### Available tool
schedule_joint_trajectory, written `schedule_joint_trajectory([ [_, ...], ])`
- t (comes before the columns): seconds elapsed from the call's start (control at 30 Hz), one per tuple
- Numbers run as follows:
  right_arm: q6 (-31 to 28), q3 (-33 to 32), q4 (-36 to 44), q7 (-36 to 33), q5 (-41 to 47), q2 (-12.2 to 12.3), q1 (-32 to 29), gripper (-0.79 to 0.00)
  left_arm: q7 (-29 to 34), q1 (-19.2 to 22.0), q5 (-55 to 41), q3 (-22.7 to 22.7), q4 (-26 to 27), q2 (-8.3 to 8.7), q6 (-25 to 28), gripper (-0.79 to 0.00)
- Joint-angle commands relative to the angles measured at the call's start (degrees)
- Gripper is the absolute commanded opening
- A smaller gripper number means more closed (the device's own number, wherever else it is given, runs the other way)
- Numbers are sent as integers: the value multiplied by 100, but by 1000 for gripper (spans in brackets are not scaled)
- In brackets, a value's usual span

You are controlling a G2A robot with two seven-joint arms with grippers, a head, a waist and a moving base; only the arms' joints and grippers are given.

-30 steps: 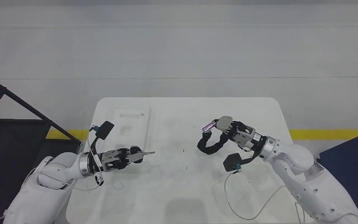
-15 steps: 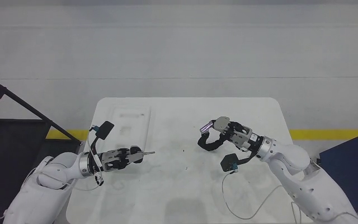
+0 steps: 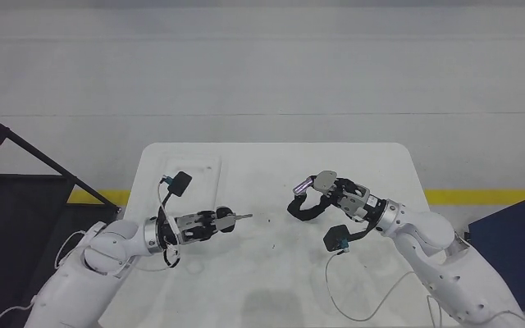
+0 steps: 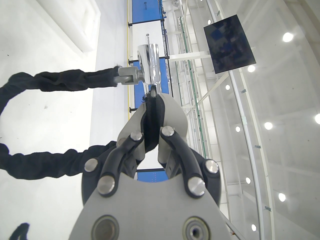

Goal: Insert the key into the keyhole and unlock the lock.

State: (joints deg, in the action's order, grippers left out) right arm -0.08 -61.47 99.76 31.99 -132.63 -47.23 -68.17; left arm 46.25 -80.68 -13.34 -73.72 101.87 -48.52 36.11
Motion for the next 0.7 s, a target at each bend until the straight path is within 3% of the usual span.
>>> schedule_joint_trajectory([
  [0.0,0,0,0,0,0,0,0,-785,-144,50,-253,219,-68,-49,-41,-785],
  [0.1,0,0,0,0,0,0,0,-785,-366,132,-803,562,-246,-145,-47,-785],
  [0.33,0,0,0,0,0,0,0,-785,-1029,305,-828,1159,-556,-356,4,-785],
  [0.67,0,0,0,0,0,0,0,-785,-1040,305,-858,1197,-553,-367,12,-785],
])
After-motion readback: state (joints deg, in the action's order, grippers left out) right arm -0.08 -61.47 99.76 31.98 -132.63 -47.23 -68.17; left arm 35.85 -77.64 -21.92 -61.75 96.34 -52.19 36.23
